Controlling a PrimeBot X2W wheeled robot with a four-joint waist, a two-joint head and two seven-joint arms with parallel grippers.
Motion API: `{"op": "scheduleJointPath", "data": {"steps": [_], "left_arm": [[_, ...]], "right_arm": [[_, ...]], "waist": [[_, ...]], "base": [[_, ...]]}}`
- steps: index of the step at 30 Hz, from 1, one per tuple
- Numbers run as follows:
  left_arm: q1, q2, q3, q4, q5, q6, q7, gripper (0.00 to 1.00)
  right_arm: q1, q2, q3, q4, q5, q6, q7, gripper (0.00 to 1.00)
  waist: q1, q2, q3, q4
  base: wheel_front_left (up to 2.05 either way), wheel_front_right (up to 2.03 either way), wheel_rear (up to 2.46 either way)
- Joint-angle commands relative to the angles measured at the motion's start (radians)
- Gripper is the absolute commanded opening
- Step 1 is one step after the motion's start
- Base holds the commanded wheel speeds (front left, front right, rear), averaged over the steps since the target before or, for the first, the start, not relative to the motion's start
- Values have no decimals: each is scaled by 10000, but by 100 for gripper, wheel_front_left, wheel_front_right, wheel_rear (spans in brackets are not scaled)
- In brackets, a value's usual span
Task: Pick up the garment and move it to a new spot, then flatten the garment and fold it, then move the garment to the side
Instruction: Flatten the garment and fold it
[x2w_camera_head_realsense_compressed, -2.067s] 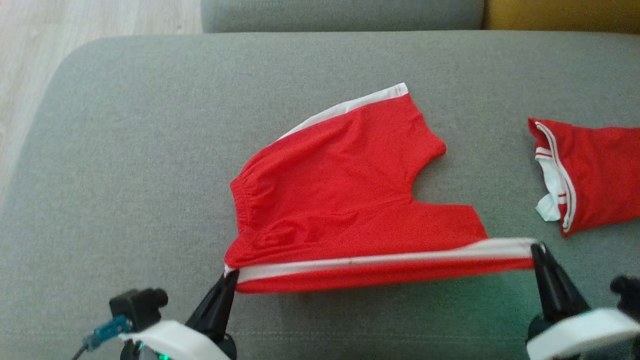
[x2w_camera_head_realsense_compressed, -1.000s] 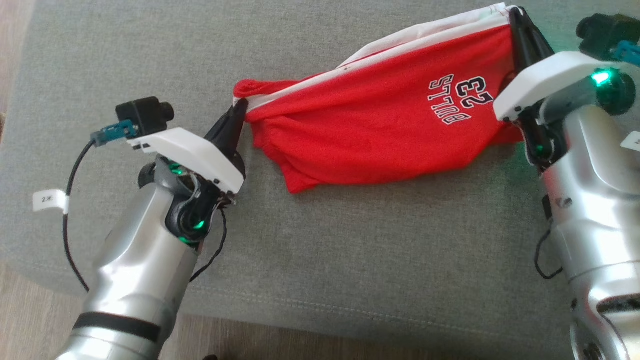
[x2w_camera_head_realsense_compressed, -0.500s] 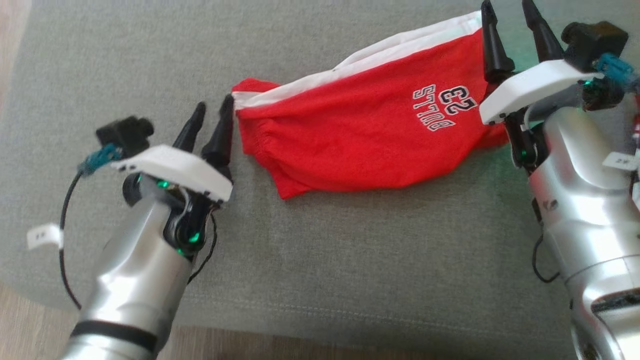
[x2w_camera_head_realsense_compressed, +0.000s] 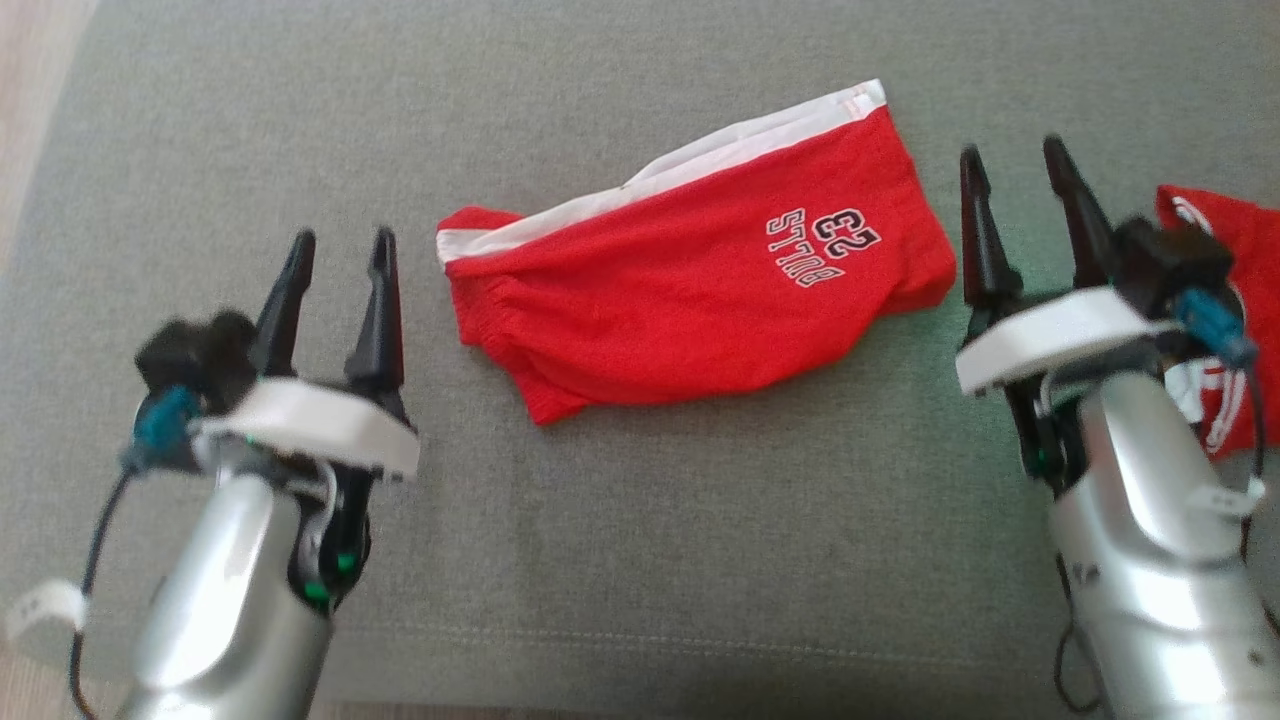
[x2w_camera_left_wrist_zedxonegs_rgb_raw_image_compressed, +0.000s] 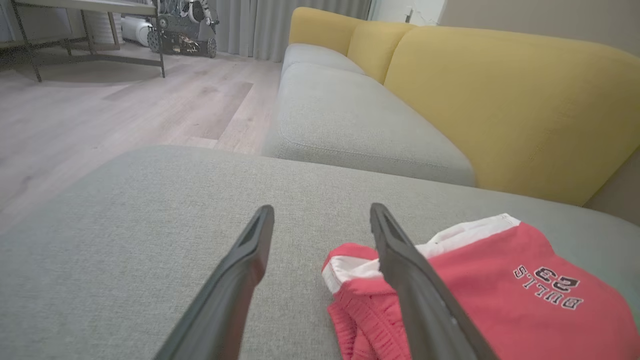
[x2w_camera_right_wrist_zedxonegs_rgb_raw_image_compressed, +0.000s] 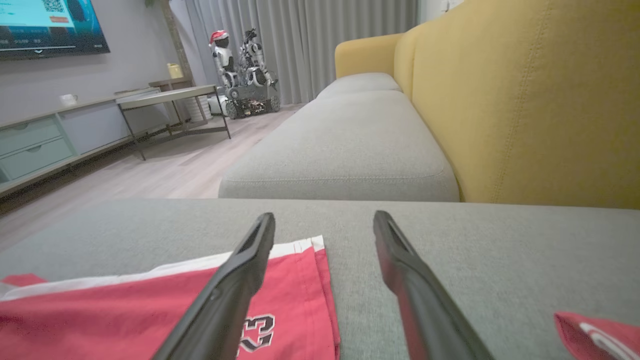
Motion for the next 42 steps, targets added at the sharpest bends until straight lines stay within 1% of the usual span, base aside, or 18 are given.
{"op": "scheduleJointPath", "data": {"steps": [1, 3, 6, 13, 19, 27, 31, 35, 42], "left_arm": [[-50, 359, 453, -492, 259, 111, -120, 100], [303, 397, 487, -732, 672, 230, -120, 100], [754, 419, 543, -910, 1037, 291, -121, 100], [1251, 299, 623, -992, 1453, 232, -121, 100], [1291, 151, 749, -983, 1593, 139, -121, 100], [1272, 38, 871, -968, 1740, -3, -122, 100], [1165, -26, 889, -976, 1807, -75, -122, 100], [897, -197, 822, -996, 1881, -176, -122, 100], [391, -585, 737, -892, 2002, -443, -122, 100]], "right_arm": [[118, 166, 115, -537, -113, -9, 110, 100], [606, 225, -20, -998, -196, -9, 405, 100], [1247, 298, -152, -1727, -280, -9, 776, 100], [2210, 397, -354, -2929, -355, -9, 1569, 100], [2516, 429, -453, -3441, -354, -9, 1920, 100], [2624, 445, -527, -3697, -298, -9, 2189, 100], [2466, 447, -643, -3568, -273, -9, 2410, 100], [1929, 448, -842, -2958, -378, -9, 2710, 100], [605, 400, -1044, -738, -591, -9, 3131, 100]], "waist": [[0, 0, -105, -82], [0, 0, -193, -105], [0, 0, -290, -143], [0, 0, -468, -140], [0, 0, -548, -105], [0, 0, -582, -64], [0, 0, -474, 22], [0, 0, -194, 267], [0, 0, 234, 828]], "base": [[0, 0, 0], [0, 0, 0], [0, 0, 0], [0, 0, 0], [0, 0, 0], [0, 0, 0], [0, 0, 0], [0, 0, 0], [0, 0, 0]]}}
